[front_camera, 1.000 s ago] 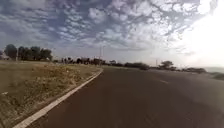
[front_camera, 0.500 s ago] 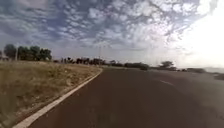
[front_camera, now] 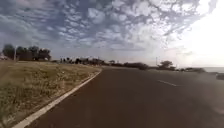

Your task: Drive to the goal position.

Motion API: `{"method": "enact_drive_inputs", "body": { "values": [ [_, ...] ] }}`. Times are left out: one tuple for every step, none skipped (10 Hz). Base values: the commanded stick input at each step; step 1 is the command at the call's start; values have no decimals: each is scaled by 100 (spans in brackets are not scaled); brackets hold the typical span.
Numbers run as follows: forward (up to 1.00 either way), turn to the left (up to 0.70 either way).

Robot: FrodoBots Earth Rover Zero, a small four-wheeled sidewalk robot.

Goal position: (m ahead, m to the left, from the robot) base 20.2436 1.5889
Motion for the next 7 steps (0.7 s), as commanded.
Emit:
{"method": "enact_drive_inputs", "body": {
  "values": [
    [60, 0],
    [60, 0],
    [60, 0],
    [60, 0],
    [60, 0],
    [60, -2],
    [60, -15]
  ]
}}
